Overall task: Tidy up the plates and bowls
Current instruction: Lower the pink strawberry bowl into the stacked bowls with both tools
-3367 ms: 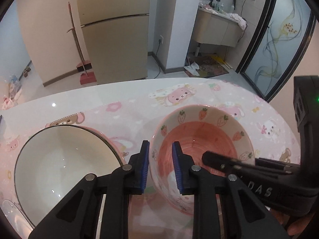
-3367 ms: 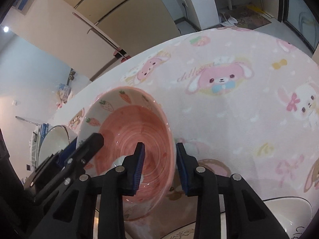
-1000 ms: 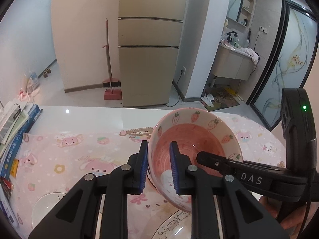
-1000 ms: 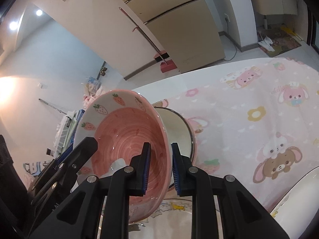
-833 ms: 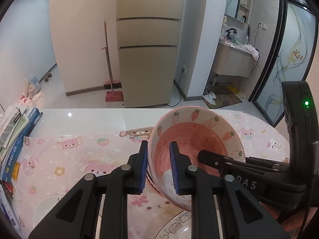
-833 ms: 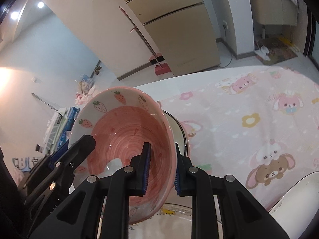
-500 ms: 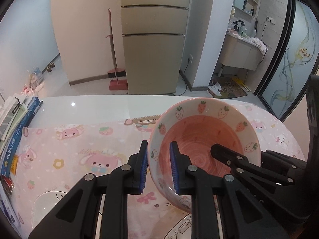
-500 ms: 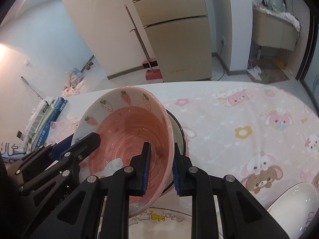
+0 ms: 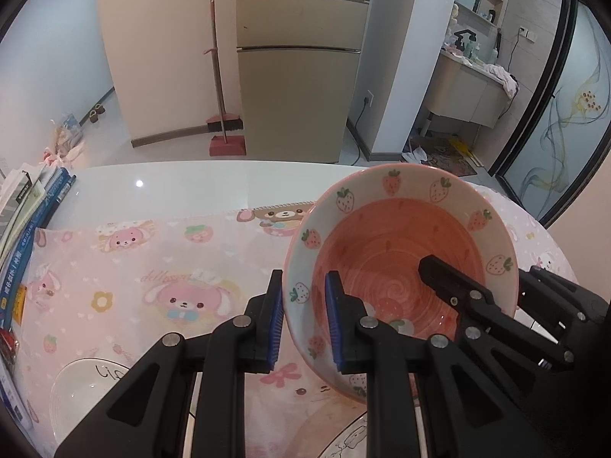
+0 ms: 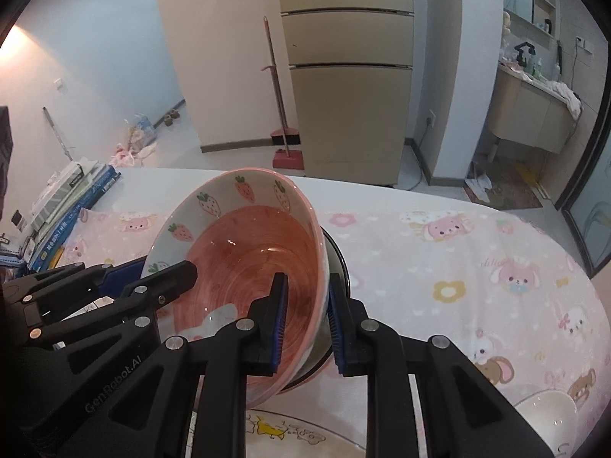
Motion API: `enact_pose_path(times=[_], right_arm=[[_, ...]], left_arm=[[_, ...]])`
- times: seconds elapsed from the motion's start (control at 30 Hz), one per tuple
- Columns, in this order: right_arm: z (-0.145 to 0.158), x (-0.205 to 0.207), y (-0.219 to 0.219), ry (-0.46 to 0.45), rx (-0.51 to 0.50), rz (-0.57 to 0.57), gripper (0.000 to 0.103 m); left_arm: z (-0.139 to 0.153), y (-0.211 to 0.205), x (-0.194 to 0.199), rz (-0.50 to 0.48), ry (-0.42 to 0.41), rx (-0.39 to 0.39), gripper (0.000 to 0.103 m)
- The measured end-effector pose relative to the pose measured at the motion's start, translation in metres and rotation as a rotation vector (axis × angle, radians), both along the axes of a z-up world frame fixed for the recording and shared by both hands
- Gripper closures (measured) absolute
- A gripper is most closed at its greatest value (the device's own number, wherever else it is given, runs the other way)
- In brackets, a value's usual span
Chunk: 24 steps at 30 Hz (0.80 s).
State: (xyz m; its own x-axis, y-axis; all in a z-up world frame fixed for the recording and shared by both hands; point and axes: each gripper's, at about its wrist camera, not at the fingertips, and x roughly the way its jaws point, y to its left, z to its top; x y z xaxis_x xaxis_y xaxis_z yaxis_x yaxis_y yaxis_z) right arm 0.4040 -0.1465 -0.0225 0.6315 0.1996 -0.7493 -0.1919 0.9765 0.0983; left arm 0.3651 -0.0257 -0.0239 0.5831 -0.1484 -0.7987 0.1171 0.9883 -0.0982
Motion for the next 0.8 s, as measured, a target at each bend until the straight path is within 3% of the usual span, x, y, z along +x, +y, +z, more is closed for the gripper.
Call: enact_pose_path(times=[0.3, 0.37, 0.5, 0.6, 0.8], right_arm=[[-0.002, 0.001, -0.013, -0.063, 0.104, 0.061, 0.082], [-0.002, 0.000, -0.013, -0.080, 0.101, 0.072, 0.082], [-0.006, -0.001, -0.014, -0.104, 0.104, 0.081, 0.082], [-0.007, 0.003, -0.013, -0.081, 0.094, 0.077, 0.082], [-0.002, 0.004, -0.011, -0.014, 0.088, 0.033, 0.082]], left_arm=[[-0.002, 0.002, 0.001, 0.006, 0.006, -0.020, 0.086], [-0.003, 0.004, 0.001, 0.019, 0.005, -0.019, 0.090], [0.001, 0.016, 0.000, 0.035, -0.001, -0.107, 0.095], [0.004, 0.022, 0.000, 0.017, 0.002, -0.149, 0.097], [0.001, 0.020, 0.002, 0.011, 0.040, -0.141, 0.095]])
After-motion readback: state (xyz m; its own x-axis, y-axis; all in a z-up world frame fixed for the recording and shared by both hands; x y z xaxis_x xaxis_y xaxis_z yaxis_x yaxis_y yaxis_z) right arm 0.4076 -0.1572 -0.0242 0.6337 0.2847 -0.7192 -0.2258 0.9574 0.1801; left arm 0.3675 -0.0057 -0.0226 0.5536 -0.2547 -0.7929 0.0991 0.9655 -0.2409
